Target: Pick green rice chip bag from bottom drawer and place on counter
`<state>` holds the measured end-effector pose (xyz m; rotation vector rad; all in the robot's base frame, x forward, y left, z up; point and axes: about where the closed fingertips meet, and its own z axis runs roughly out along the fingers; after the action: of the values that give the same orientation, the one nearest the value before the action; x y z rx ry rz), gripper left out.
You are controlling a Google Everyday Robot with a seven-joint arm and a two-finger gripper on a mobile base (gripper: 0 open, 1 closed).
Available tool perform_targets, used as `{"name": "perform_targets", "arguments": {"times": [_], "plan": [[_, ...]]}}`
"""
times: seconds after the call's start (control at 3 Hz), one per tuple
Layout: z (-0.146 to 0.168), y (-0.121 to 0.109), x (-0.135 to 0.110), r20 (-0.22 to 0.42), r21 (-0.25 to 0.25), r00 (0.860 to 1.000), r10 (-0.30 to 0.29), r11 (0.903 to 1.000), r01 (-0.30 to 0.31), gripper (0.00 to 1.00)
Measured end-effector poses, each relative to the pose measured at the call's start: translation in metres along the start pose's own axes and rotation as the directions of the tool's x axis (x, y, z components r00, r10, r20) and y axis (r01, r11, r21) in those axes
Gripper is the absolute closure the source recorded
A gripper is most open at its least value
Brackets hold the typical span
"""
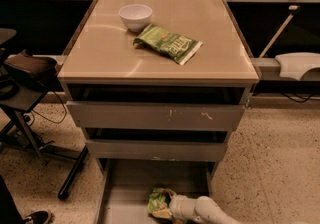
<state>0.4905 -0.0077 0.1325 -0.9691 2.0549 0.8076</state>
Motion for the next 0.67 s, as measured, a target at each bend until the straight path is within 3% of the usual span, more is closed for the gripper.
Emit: {"name": "perform_targets", "arguments": {"times": [0.67], "plan": [[-0.013, 0.002, -0.007, 0.032, -0.011, 0.999, 0.017, 0.9998, -0.017, 0.89]]}}
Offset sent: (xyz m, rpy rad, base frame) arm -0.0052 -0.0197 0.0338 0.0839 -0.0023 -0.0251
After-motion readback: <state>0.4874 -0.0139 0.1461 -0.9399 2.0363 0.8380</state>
